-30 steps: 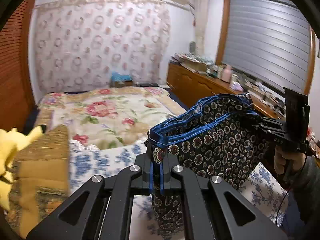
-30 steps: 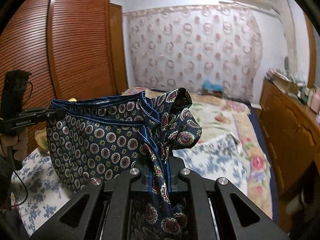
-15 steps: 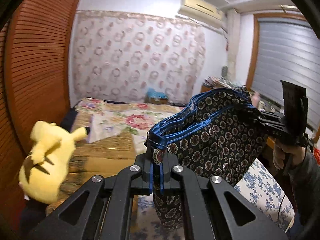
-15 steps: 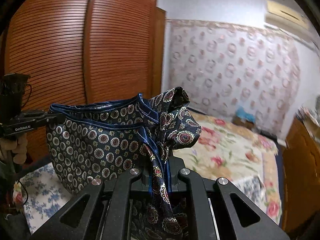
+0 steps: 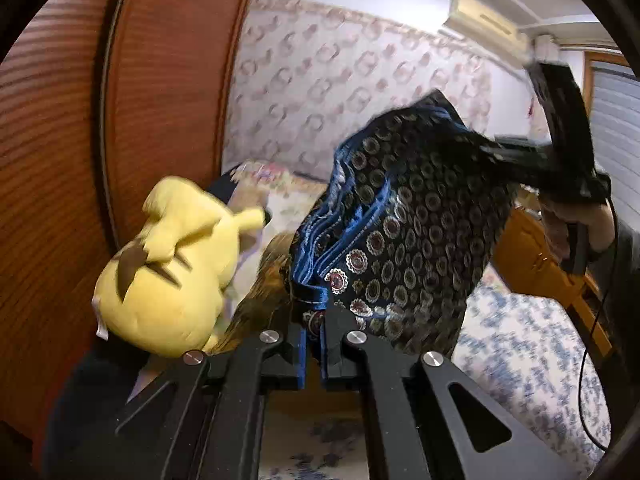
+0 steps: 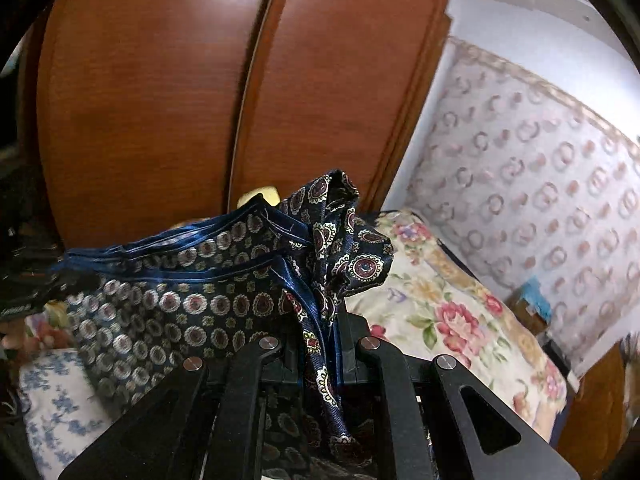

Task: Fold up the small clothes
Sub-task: 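Carry the bundle with both grippers beside the yellow plush toy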

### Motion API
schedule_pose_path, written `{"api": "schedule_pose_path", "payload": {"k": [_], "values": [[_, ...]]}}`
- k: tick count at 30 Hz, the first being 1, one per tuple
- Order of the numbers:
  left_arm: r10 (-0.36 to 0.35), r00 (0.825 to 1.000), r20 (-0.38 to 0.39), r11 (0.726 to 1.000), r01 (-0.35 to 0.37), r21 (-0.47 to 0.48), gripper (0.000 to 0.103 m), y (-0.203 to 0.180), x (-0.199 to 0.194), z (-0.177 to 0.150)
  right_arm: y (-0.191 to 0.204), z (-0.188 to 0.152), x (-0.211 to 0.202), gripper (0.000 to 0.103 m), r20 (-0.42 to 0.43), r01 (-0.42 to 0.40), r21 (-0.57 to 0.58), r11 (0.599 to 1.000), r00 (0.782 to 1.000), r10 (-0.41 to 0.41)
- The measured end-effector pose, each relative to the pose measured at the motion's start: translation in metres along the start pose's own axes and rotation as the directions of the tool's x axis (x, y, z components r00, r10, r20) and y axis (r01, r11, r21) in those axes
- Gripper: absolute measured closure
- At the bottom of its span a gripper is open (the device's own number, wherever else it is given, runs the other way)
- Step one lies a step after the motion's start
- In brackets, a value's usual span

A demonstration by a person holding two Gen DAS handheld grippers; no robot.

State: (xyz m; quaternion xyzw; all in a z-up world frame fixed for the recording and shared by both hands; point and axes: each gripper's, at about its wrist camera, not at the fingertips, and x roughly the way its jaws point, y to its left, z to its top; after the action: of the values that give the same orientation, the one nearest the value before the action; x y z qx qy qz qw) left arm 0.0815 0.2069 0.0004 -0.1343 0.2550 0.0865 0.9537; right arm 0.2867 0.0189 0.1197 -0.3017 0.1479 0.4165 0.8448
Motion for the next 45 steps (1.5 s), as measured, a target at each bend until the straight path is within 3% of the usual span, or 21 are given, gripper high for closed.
{"api": "schedule_pose_path", "payload": {"k": [7, 13, 15, 18, 20, 23, 27, 29, 33, 35, 37, 40, 45], "values": [[0.003, 0.999, -0.051, 1.0, -0.004, -0.024, 0.098, 0.022, 0.011, -0.018, 0.01, -0.01, 0.071, 0.093, -0.052, 0.024, -0.039, 0.999, 0.998, -0.026], [0.007, 0.998, -0.07, 0.999, -0.01, -0.051, 0.098, 0.025, 0.012, -0.029, 0.02, -0.001, 0.102, 0.091, -0.06, 0.046, -0.058, 0.997, 0.997, -0.05], [0.012, 0.997, -0.075, 0.998, -0.016, -0.057, 0.098, 0.027, 0.012, -0.031, 0.039, 0.0, 0.092, 0.087, -0.079, 0.05, -0.056, 0.997, 0.995, -0.054], [0.017, 0.997, -0.072, 0.998, -0.02, -0.053, 0.098, 0.026, 0.009, -0.031, 0.035, 0.003, 0.088, 0.073, -0.085, 0.056, -0.031, 0.998, 0.995, -0.058], [0.015, 0.997, -0.07, 0.999, -0.019, -0.049, 0.098, 0.024, 0.007, -0.03, 0.031, 0.005, 0.09, 0.057, -0.105, 0.068, -0.011, 0.998, 0.992, -0.069], [0.021, 0.997, -0.069, 0.999, -0.024, -0.044, 0.098, 0.022, 0.002, -0.028, 0.024, 0.009, 0.093, 0.057, -0.13, 0.069, 0.054, 0.996, 0.99, -0.062], [0.021, 0.996, -0.087, 1.0, -0.021, 0.0, 0.097, 0.015, -0.004, -0.026, 0.022, 0.002, 0.059, 0.057, -0.084, 0.032, 0.107, 0.994, 0.996, -0.023], [0.011, 0.997, -0.072, 1.0, -0.01, 0.007, 0.09, 0.013, -0.011, -0.025, 0.023, -0.007, 0.048, 0.057, -0.082, 0.009, 0.125, 0.992, 0.997, 0.001], [-0.007, 0.999, -0.042, 1.0, 0.008, 0.023, 0.062, 0.005, -0.025, -0.021, 0.024, -0.027, 0.026, 0.057, -0.079, -0.005, 0.16, 0.987, 0.997, 0.018], [-0.021, 0.999, -0.034, 0.999, 0.022, 0.029, 0.058, 0.0, -0.031, -0.02, 0.023, -0.032, 0.018, 0.056, -0.086, 0.008, 0.168, 0.986, 0.996, 0.007], [-0.027, 0.999, -0.035, 0.999, 0.028, 0.037, 0.04, -0.005, -0.035, -0.019, 0.021, -0.034, 0.007, 0.049, -0.089, 0.019, 0.183, 0.983, 0.996, -0.003], [-0.028, 0.999, -0.02, 0.998, 0.029, 0.054, 0.028, -0.014, -0.041, -0.02, 0.021, -0.032, -0.004, 0.041, -0.068, 0.031, 0.2, 0.979, 0.998, -0.018], [-0.039, 0.999, -0.009, 0.995, 0.039, 0.092, 0.022, -0.031, -0.049, -0.021, 0.028, -0.042, -0.03, 0.039, -0.049, 0.048, 0.239, 0.97, 0.998, -0.037]]}}
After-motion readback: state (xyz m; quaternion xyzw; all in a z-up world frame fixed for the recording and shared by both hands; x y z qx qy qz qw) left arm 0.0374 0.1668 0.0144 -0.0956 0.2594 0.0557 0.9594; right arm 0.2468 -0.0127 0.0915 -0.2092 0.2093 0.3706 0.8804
